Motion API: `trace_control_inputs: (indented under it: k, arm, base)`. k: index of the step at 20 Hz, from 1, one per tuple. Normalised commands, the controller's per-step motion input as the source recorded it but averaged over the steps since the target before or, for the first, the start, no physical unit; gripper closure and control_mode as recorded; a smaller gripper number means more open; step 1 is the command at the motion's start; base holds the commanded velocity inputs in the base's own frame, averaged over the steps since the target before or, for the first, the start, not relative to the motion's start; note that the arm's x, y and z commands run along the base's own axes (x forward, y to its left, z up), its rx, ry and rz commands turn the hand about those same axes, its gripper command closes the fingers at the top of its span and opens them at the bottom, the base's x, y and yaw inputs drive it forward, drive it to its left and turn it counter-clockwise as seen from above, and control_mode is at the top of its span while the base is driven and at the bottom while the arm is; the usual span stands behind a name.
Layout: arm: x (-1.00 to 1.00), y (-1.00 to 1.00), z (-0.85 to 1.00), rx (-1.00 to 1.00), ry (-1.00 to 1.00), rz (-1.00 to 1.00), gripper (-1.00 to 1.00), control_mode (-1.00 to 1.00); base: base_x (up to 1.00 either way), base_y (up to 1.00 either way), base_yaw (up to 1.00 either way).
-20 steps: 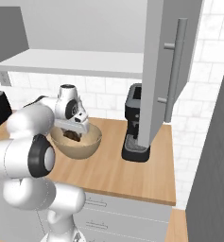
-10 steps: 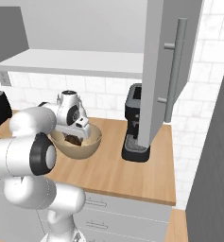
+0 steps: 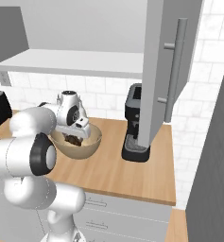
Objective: Open the cabinet, pick up the bread from the cabinet and place it in the basket. Then move the basket to the dining counter.
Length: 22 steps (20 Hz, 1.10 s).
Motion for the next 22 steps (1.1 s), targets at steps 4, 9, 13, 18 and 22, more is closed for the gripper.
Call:
trace_control_inputs:
  k: [4,9,13,18,22]
  arm:
    - [0.0,0.0,0.0,0.0,0.0,0.0,-1.0,-1.0]
    - [0.01,0.0,0.0,-0.03,-0.08,0.06,-1.0,-1.0]
    - [0.21,0.0,0.01,-0.04,-0.08,0.08,-1.0,-1.0]
    - [0.3,0.0,0.0,0.0,0.0,0.0,-1.0,-1.0]
    - [0.38,-0.07,0.0,0.0,0.0,0.0,-1.0,-1.0]
  base:
    - [0.0,0.0,0.0]
    - [0.0,0.0,0.0]
    - [0.0,0.0,0.0]
    - [0.0,0.0,0.0]
    - [0.0,0.0,0.0]
